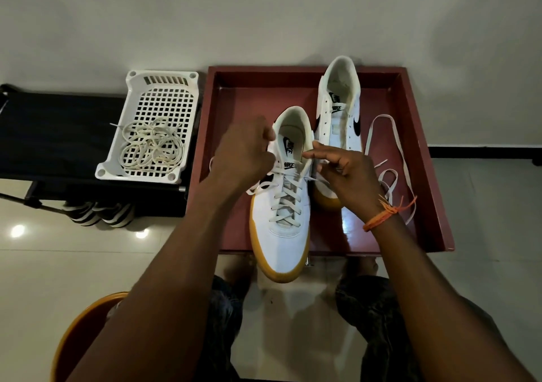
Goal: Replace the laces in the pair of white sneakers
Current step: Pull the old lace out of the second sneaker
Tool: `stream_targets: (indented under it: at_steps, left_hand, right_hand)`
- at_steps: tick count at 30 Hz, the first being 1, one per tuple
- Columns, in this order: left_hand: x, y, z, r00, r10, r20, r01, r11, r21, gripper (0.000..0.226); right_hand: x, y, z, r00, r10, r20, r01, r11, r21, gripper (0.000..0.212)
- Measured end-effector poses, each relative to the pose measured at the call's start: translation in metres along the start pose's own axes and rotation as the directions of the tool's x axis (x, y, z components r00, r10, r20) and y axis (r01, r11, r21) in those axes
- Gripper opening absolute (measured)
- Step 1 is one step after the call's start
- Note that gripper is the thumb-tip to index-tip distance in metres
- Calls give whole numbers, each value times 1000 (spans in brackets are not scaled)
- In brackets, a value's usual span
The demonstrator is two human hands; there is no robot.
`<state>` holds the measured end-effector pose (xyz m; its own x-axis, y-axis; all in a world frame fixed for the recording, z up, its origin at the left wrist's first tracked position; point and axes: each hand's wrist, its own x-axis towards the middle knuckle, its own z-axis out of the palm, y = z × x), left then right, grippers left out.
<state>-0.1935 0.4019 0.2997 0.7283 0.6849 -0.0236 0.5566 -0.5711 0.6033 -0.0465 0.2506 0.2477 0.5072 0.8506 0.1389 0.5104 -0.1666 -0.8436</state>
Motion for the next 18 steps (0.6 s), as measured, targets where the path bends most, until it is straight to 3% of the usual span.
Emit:
stream_targets:
  at_steps: [3, 5, 11, 15, 18]
  left_hand:
    - [0, 18, 10, 959, 106, 262, -65, 985, -162, 32]
    - [-2, 18, 20, 947, 122, 296, -83, 987, -141, 33]
    - [6, 17, -3, 984, -60, 168, 99, 967, -237, 28]
    - [8, -3, -22, 988, -156, 14, 157, 982, -108, 7]
    - [9, -11, -18, 991, -132, -26, 133, 990, 49, 14]
  right_hand:
    - [0, 2, 1, 1000, 28, 4, -28, 999, 21, 49]
    - [1, 3, 1, 999, 37, 5, -37, 999, 18, 54]
    - [0, 3, 1, 998, 61, 12, -62, 998, 34, 52]
    - [-1, 2, 2, 996, 86, 30, -87, 994, 62, 49]
    - [-2, -1, 2, 996, 82, 28, -84, 994, 75, 46]
